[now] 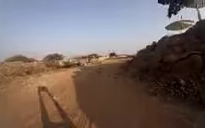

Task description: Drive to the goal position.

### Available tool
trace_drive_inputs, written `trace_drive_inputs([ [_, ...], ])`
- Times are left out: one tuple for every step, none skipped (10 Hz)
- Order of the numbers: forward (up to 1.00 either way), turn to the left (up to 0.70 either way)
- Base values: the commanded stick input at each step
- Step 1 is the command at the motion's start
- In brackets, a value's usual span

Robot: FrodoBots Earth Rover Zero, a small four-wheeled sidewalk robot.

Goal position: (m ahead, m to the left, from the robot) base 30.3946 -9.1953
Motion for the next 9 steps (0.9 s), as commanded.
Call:
trace_drive_inputs([
  [0.7, 0.0],
  [0.7, 0.0],
  [0.7, 0.0],
  [0.7, 0.0],
  [0.7, 0.0],
  [0.7, 0.0],
  [0.7, 0.0],
  [0.7, 0.0],
  [0.7, 0.0],
])
